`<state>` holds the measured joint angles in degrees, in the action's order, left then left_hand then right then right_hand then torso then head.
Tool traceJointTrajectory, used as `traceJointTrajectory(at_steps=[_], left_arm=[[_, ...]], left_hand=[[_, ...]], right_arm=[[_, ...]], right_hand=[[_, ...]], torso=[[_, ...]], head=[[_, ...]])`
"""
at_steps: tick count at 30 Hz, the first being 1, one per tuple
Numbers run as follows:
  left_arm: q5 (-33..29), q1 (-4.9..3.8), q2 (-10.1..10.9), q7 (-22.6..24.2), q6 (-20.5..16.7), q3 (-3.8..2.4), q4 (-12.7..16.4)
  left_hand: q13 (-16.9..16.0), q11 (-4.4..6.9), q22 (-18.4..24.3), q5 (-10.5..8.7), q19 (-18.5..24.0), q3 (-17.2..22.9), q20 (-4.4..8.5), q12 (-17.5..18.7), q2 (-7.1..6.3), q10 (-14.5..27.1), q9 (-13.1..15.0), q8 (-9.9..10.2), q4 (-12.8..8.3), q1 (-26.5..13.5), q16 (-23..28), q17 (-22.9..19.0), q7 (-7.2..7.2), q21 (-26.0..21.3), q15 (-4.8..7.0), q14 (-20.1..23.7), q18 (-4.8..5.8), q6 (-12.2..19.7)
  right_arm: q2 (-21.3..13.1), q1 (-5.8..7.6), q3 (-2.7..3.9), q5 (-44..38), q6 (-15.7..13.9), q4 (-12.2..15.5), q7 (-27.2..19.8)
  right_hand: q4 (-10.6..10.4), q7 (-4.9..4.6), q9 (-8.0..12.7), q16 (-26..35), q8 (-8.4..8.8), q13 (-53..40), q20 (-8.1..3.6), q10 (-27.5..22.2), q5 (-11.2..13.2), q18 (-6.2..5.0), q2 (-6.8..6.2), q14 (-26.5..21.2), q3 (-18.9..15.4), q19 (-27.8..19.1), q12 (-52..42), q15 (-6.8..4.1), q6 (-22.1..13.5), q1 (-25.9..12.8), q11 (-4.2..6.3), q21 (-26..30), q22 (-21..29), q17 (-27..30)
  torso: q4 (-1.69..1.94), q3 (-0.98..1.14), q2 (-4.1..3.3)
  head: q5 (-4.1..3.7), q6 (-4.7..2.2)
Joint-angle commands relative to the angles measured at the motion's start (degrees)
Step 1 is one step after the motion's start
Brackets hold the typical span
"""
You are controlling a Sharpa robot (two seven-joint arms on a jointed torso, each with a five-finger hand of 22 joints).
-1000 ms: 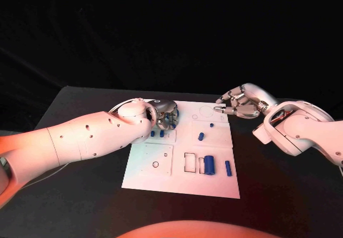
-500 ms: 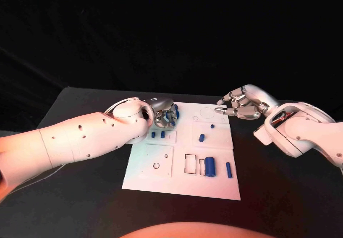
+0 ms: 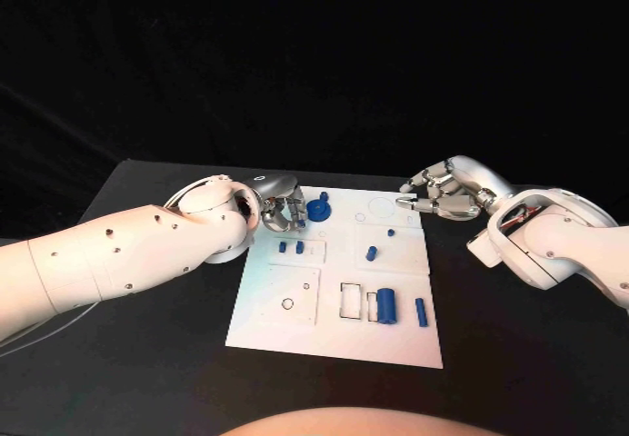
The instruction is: Assemble the parts on the task board
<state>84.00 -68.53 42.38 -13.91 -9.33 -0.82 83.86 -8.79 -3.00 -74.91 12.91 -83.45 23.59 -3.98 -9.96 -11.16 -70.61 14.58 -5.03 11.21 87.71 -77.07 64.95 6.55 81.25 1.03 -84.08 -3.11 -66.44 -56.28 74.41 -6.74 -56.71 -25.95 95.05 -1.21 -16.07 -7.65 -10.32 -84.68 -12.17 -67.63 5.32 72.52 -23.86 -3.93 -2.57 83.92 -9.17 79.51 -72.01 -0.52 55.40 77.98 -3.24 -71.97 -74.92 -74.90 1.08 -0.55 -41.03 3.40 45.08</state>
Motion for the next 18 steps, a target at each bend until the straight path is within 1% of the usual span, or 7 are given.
traceJointTrajectory(at_steps=[1,6,9,12,18], left_arm=[[-1.2,-0.05,0.7,-1.0,2.0,-0.07,0.1],[-1.3,-0.05,1.3,-1.3,2.5,-0.07,0.1],[-1.3,-0.04,1.4,-1.4,2.7,-0.07,-0.1],[-1.3,-0.04,1.3,-1.5,3.0,-0.07,-0.4],[-1.3,-0.02,0.6,-1.3,3.1,-0.06,-1.1]], left_hand=[[0.1,0.06,-6.4,0.26,-0.4,0.3,-0.11,0.4,-0.09,-0.3,0.0,0.3,0.1,-0.6,0.4,-0.1,0.03,0.4,0.26,-0.7,0.47,-0.4],[0.1,0.06,-6.4,0.26,-0.4,0.3,-0.11,0.4,-0.10,-0.3,0.0,0.3,0.1,-0.7,0.4,-0.1,0.03,0.4,0.26,-0.7,0.47,-0.4],[0.1,0.07,-6.5,0.26,-0.4,0.3,-0.11,0.5,-0.12,-0.3,0.0,0.4,0.1,-0.7,0.4,-0.1,0.02,0.4,0.26,-0.7,0.48,-0.4],[0.1,0.08,-6.5,0.26,-0.5,0.4,-0.11,0.5,-0.14,-0.3,0.0,0.4,0.1,-0.8,0.4,-0.1,0.00,0.4,0.27,-0.7,0.49,-0.4],[0.1,0.08,-6.5,0.26,-0.5,0.4,-0.11,0.5,-0.14,-0.3,0.0,0.4,0.1,-0.8,0.4,-0.1,0.00,0.4,0.27,-0.7,0.49,-0.4]], right_arm=[[0.0,-0.03,0.00,-0.6,0.2,0.1,-0.3],[0.0,-0.03,0.00,-0.6,0.2,0.1,-0.3],[0.0,-0.03,0.00,-0.6,0.2,0.1,-0.4],[0.0,-0.04,0.00,-0.7,0.2,0.1,-0.3],[0.1,-0.04,0.00,-0.7,0.2,0.1,-0.3]], right_hand=[[-0.1,-0.09,0.0,0.4,-0.33,0.1,-0.09,-0.2,-0.3,-0.59,0.45,3.4,-0.4,-0.5,0.2,-0.47,-0.4,0.1,0.14,0.3,-1.4,-4.2],[-0.1,-0.09,0.0,0.4,-0.33,0.1,-0.09,-0.2,-0.3,-0.59,0.45,3.4,-0.4,-0.5,0.2,-0.47,-0.4,0.1,0.14,0.3,-1.4,-4.2],[-0.1,-0.09,0.0,0.4,-0.33,0.1,-0.09,-0.2,-0.3,-0.59,0.45,3.4,-0.4,-0.5,0.2,-0.47,-0.4,0.1,0.14,0.3,-1.4,-4.2],[-0.1,-0.09,0.0,0.4,-0.33,0.1,-0.09,-0.2,-0.3,-0.59,0.45,3.4,-0.4,-0.5,0.2,-0.47,-0.4,0.1,0.14,0.3,-1.4,-4.2],[-0.1,-0.09,0.0,0.4,-0.33,0.1,-0.09,-0.2,-0.3,-0.59,0.45,3.4,-0.4,-0.5,0.2,-0.47,-0.4,0.1,0.14,0.3,-1.4,-4.2]], torso=[[-0.04,-0.04,-0.03],[-0.01,-0.04,-0.01],[-0.08,-0.05,-0.02],[-0.11,0.00,-0.04],[-0.10,0.00,-0.09]], head=[[-0.08,0.10],[-0.10,0.08],[0.06,0.09],[0.07,0.04],[0.09,0.04]])
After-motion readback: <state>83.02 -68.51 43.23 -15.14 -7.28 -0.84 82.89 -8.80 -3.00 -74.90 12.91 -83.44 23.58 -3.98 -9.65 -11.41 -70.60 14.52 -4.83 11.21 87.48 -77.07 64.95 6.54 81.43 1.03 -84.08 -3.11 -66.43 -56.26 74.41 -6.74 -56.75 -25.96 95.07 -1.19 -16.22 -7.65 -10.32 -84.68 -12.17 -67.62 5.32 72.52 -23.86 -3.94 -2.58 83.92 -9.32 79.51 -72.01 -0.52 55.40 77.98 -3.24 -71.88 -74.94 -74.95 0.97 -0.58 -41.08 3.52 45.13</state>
